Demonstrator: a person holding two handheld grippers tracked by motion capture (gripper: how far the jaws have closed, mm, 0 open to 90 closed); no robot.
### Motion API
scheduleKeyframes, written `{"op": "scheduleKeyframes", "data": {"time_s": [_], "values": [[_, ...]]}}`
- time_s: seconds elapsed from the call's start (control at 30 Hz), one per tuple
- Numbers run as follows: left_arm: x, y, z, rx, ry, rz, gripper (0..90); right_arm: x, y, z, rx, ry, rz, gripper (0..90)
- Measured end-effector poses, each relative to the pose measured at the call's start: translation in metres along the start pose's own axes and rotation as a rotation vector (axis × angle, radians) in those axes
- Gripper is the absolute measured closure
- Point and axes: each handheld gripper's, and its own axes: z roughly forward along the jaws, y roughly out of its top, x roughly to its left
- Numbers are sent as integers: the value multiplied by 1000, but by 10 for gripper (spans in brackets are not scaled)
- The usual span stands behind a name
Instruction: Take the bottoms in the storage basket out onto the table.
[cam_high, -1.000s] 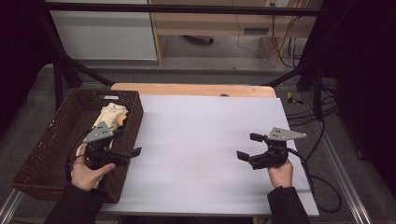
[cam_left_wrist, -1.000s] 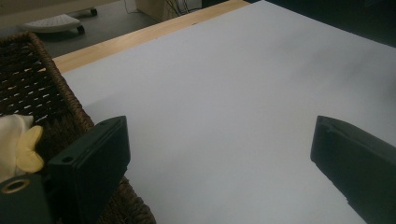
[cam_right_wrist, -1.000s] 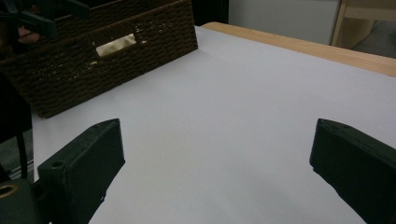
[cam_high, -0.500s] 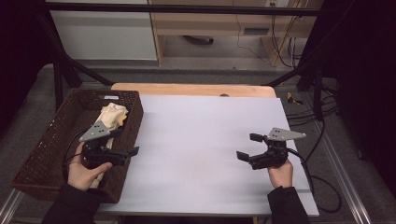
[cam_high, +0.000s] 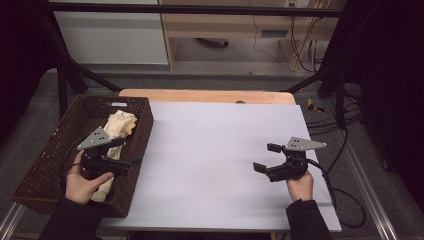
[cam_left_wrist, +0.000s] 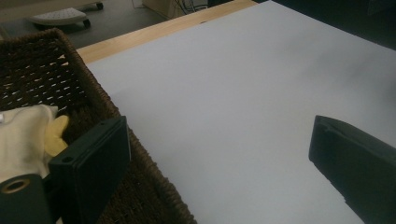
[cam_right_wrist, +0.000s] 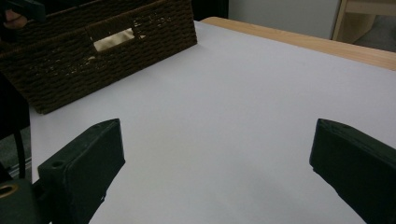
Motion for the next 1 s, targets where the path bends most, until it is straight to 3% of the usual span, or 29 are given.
{"op": "scheduleKeyframes", "data": {"time_s": [0.73,0.87,1.0], "values": [[21,0,-18,18,56,-39,52,0,-1,2,13,-4,-1,35],[28,-1,-22,15,75,-54,52,0,-1,2,15,-4,-1,36],[38,-4,-25,38,128,-68,52,0,-1,3,16,-3,-2,35]]}}
